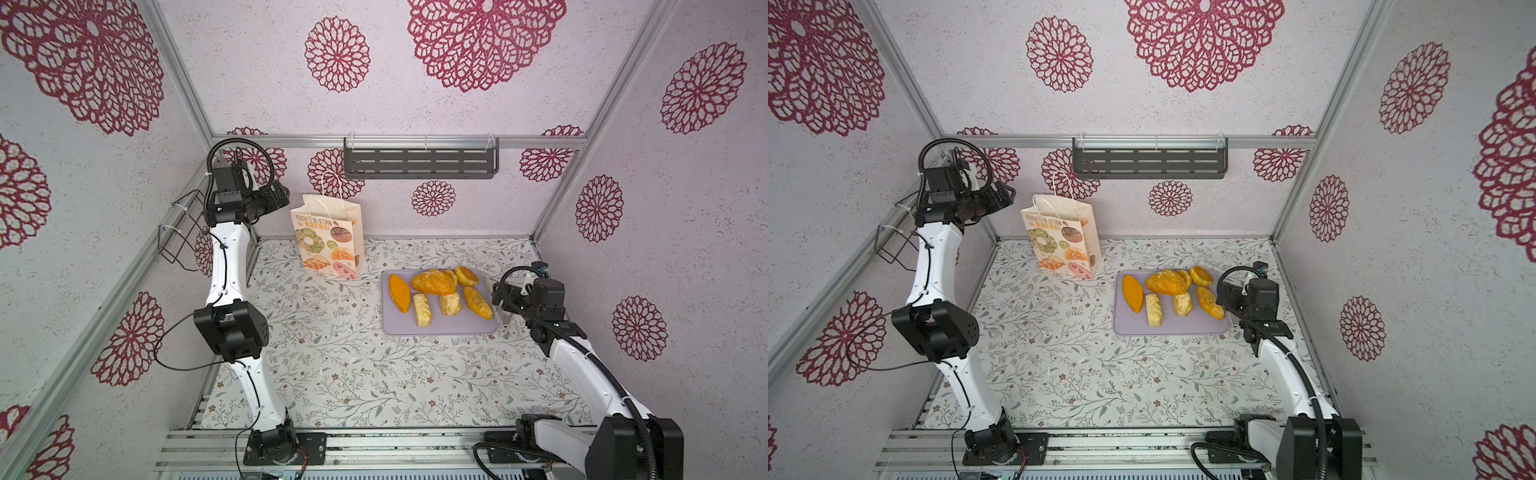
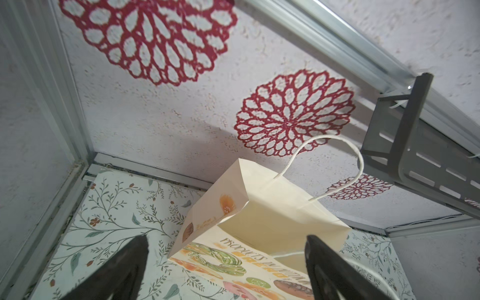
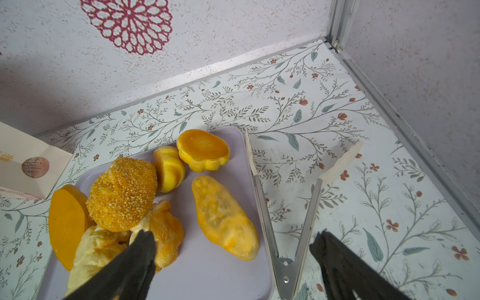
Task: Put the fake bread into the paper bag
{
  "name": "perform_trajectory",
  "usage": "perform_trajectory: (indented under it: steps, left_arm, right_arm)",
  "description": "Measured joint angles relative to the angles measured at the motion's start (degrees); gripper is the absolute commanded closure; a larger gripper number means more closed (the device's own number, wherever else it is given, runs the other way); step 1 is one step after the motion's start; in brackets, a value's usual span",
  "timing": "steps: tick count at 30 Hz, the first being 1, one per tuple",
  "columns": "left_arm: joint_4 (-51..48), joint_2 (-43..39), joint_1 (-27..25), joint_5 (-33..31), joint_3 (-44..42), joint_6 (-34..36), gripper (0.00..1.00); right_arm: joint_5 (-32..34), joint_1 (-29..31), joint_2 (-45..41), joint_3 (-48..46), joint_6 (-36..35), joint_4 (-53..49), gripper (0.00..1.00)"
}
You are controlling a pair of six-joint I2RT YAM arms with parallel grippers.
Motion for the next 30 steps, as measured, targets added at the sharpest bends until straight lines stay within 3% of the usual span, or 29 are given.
perform_trajectory:
  steps: [6, 14, 25, 30]
  left_arm:
    - [-0.2, 5.5, 0.2, 3.8, 7.0, -0.5, 0.03]
    - [1.1, 9.3, -0.3, 8.5, 8.2, -0.9, 0.03]
    - [0.6, 13.0, -3.0, 6.7, 9.2, 1.3, 0.0]
    - [0.1, 13.5, -4.4, 4.0, 10.7, 2.8, 0.06]
  right_arm:
    - [0.0, 0.0, 0.0, 0.6, 0.0, -1.0, 0.01]
    - [0.0, 0.0, 0.5, 0.7, 0.0, -1.0, 0.01]
    - [0.0, 0.0, 1.2, 0.7, 0.0, -1.0, 0.01]
    - [-0.2, 0.0, 1.2, 0.7, 0.0, -1.0, 0.01]
